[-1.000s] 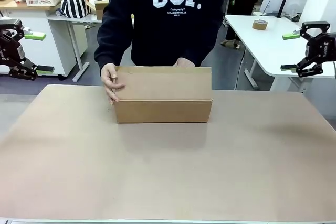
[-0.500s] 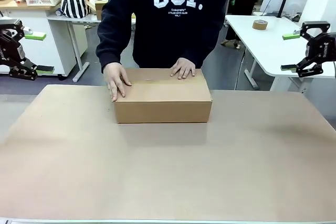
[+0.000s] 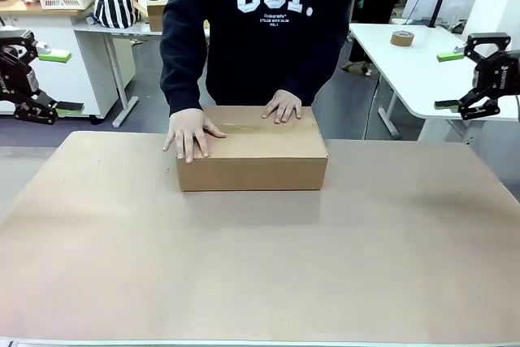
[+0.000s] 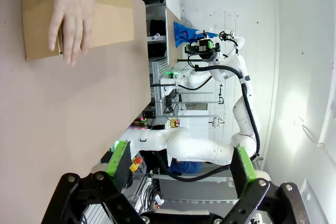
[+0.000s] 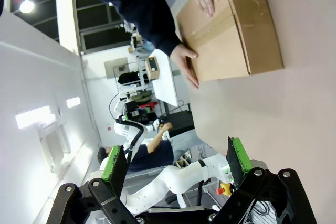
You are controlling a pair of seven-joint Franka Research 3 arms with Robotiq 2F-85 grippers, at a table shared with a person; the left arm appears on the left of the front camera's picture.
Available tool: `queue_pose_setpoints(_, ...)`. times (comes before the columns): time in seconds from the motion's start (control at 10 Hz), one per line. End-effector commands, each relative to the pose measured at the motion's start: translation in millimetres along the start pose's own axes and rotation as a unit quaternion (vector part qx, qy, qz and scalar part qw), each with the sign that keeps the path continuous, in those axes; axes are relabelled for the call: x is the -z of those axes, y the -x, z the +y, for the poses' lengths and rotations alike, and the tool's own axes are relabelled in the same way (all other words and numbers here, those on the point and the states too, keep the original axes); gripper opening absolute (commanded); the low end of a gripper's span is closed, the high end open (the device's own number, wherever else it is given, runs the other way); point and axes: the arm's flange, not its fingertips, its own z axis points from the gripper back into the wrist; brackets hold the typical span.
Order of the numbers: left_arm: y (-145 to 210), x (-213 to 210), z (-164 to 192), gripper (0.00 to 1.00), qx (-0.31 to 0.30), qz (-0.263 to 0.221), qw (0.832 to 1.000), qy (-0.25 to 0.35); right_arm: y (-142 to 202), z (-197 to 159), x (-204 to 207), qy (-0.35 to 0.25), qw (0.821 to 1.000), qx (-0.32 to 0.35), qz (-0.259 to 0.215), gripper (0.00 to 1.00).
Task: Pack the gift set into the box.
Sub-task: Press and hold the closed box until the human finishes sealing it.
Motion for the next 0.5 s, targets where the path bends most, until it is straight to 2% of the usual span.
queue_pose_setpoints(0.0,2.2,2.0,-0.4,1.00,0.008,-0.005,1.000,0.015,3.8,0.9,-0.1,-0.007,1.000,0.004,0.001,1.00)
queue_pose_setpoints(0.4,2.2,2.0,-0.4,1.00,0.008,-0.005,1.000,0.015,3.8,0.9,-0.1,-0.007,1.000,0.004,0.001,1.00)
